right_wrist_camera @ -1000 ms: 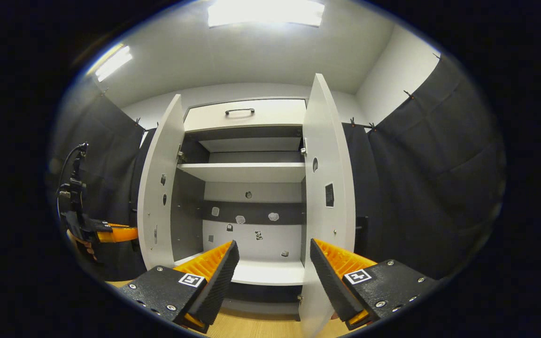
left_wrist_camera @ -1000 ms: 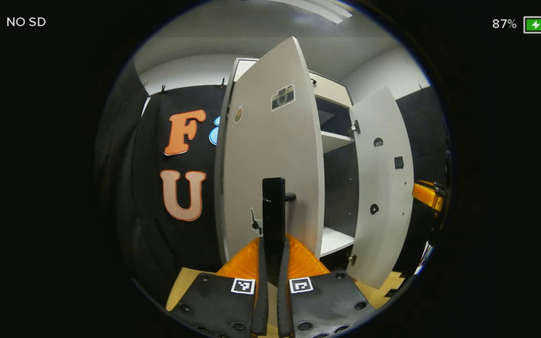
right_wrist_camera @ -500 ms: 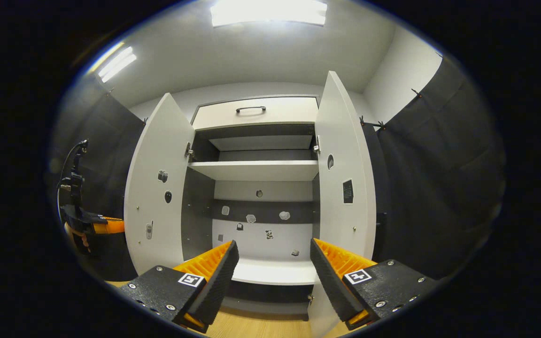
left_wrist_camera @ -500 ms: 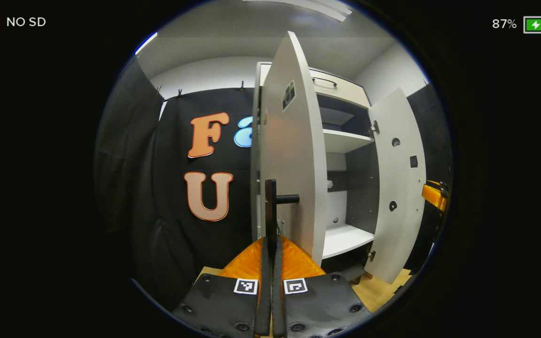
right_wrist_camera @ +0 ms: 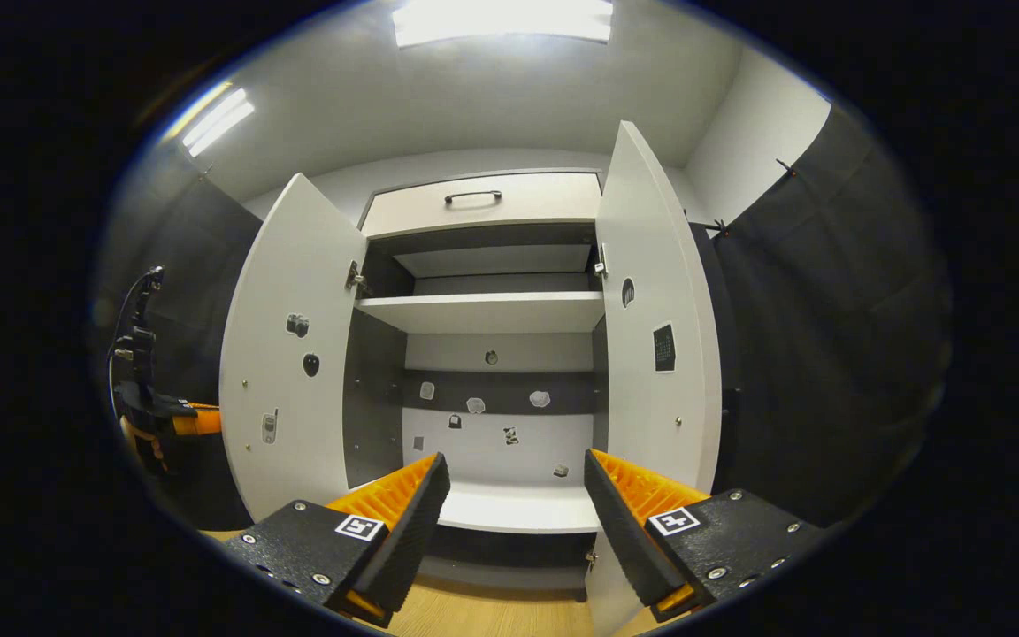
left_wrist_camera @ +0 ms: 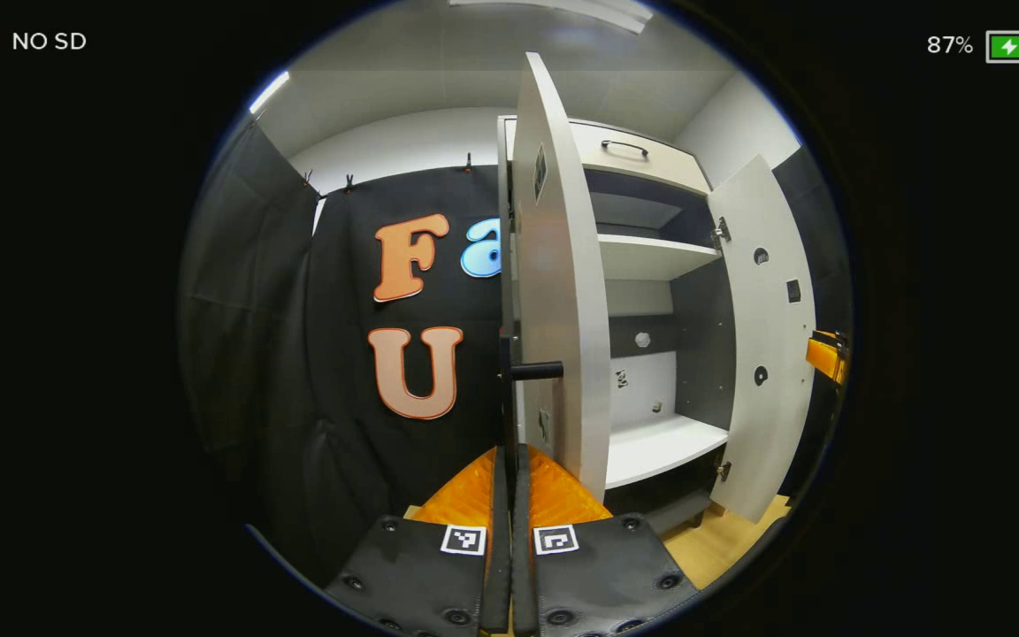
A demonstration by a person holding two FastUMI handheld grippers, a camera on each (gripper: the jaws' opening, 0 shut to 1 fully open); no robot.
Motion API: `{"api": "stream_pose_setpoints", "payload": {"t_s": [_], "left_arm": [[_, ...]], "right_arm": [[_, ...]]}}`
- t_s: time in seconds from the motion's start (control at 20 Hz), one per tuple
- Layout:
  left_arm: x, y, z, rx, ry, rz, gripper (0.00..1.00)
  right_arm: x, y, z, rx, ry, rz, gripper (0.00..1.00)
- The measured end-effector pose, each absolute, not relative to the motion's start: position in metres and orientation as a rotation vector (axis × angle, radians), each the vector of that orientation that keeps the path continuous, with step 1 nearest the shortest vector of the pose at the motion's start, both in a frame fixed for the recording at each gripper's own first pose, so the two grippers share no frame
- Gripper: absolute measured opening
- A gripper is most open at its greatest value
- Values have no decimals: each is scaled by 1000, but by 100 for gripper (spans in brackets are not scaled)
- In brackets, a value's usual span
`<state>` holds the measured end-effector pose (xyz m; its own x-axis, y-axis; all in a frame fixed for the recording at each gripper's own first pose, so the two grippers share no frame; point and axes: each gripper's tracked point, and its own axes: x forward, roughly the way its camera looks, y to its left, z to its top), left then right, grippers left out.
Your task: Open the right door of the double-door shoe cabinet with the right hand, and open the left door with the left hand.
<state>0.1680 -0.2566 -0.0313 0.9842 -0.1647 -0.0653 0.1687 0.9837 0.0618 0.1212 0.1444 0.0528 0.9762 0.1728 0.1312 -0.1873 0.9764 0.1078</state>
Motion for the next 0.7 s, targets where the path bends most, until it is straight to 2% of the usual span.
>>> {"api": "stream_pose_setpoints", "payload": {"t_s": [0.2,0.4,0.45,0.55,0.6,0.65,0.7], "left_arm": [[164,-274,-33,-22,76,-222,4],[157,-252,-32,34,86,-147,7],[156,-249,-30,44,80,-143,14],[156,-248,-26,42,61,-117,22],[155,-246,-24,41,57,-98,29],[154,-243,-23,48,54,-86,39],[152,-240,-22,57,48,-75,41]], "right_arm": [[123,147,51,108,-111,181,93],[123,146,50,96,-103,183,93],[123,147,51,95,-103,181,93],[121,142,51,100,-99,175,93],[121,140,51,103,-96,172,93],[122,138,51,106,-93,168,93],[120,136,50,107,-90,164,93]]}}
